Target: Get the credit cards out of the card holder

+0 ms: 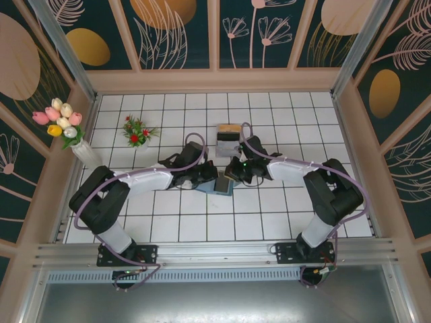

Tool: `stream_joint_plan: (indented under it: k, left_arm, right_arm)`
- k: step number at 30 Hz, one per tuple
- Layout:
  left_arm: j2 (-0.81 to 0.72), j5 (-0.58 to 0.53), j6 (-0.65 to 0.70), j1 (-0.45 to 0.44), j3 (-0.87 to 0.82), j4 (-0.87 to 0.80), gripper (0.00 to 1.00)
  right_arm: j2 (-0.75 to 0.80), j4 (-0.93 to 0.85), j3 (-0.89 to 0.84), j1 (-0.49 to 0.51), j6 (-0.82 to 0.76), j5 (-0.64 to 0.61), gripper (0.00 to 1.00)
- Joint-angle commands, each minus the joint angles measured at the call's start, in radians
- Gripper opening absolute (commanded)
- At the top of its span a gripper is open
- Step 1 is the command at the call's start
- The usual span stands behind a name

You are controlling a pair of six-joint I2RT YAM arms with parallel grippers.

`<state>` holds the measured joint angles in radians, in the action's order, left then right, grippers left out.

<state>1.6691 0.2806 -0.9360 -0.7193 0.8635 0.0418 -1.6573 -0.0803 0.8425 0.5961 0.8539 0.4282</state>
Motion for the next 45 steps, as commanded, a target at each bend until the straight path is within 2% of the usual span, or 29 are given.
stream_joint_plan:
  k: [1,7,22,29,37,45]
  left_arm:
    - [0.038,0.015,0.024,-0.001,0.027,-0.043,0.08]
    - [0.079,-0.008,0.080,0.003,0.058,-0.100,0.14]
    - [0.127,-0.025,0.089,0.014,0.059,-0.107,0.14]
    - [0.138,0.069,0.068,0.015,0.017,-0.013,0.14]
    - [0.133,0.088,0.056,0.030,-0.021,0.016,0.17]
    - [0.113,0.186,0.018,0.052,-0.086,0.156,0.17]
  right_arm:
    - [0.025,-0.028,-0.035,-0.011,0.009,-0.026,0.15]
    - [0.008,-0.024,-0.045,-0.014,-0.003,-0.022,0.17]
    - [-0.069,-0.041,-0.036,-0.024,-0.021,-0.021,0.17]
    - [-0.090,-0.048,-0.039,-0.023,-0.023,-0.019,0.17]
    - [-0.096,-0.045,-0.043,-0.023,-0.027,-0.016,0.16]
    - [-0.111,-0.062,-0.039,-0.022,-0.027,-0.024,0.15]
